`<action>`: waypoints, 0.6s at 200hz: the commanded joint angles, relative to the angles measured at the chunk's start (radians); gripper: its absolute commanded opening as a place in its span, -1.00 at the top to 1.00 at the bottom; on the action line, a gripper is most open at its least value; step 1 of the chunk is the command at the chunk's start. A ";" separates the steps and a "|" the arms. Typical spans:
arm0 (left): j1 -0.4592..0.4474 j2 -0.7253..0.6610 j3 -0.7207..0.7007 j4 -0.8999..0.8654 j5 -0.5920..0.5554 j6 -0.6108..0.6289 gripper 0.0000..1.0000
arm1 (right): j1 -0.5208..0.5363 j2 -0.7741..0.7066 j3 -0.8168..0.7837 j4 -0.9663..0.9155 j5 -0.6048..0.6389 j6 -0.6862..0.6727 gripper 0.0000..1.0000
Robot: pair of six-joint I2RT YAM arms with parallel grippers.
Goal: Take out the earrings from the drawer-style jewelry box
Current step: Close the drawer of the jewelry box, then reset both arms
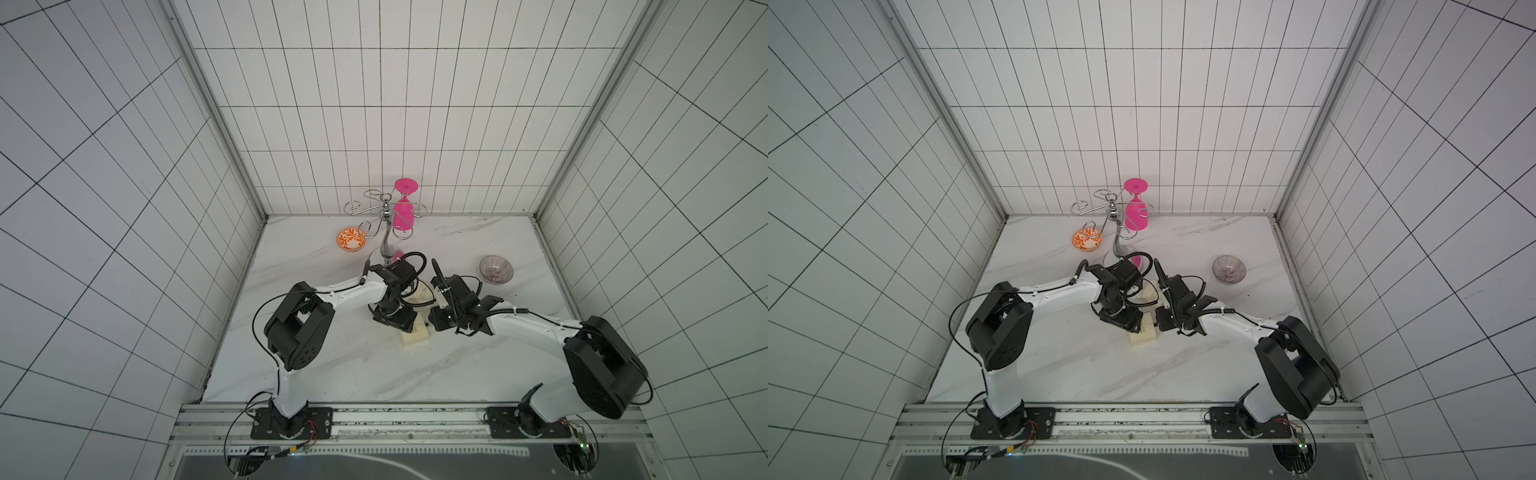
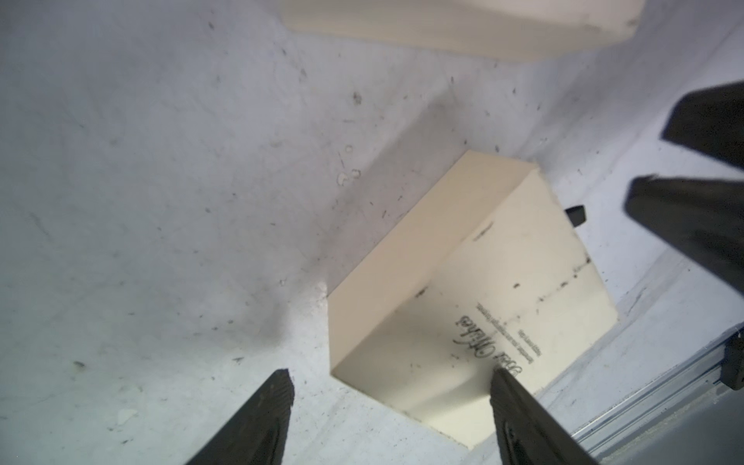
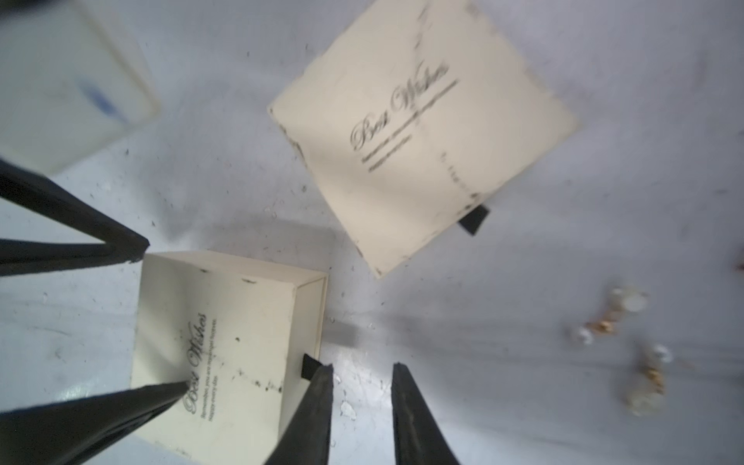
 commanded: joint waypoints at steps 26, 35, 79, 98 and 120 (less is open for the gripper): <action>0.000 0.035 0.073 0.092 -0.049 -0.029 -0.70 | -0.097 -0.160 -0.071 0.036 0.269 0.143 0.37; -0.001 0.031 0.082 0.103 -0.048 -0.036 -0.79 | -0.121 -0.191 -0.079 0.043 0.299 0.152 0.30; -0.002 -0.171 -0.018 0.236 -0.137 -0.047 -0.93 | -0.218 -0.281 -0.087 0.043 0.435 0.135 -0.16; 0.000 -0.315 -0.112 0.317 -0.249 -0.062 -0.93 | -0.268 -0.302 -0.099 0.045 0.500 0.146 -0.55; 0.017 -0.539 -0.271 0.438 -0.508 -0.125 -0.95 | -0.302 -0.323 -0.129 0.111 0.650 0.128 -0.81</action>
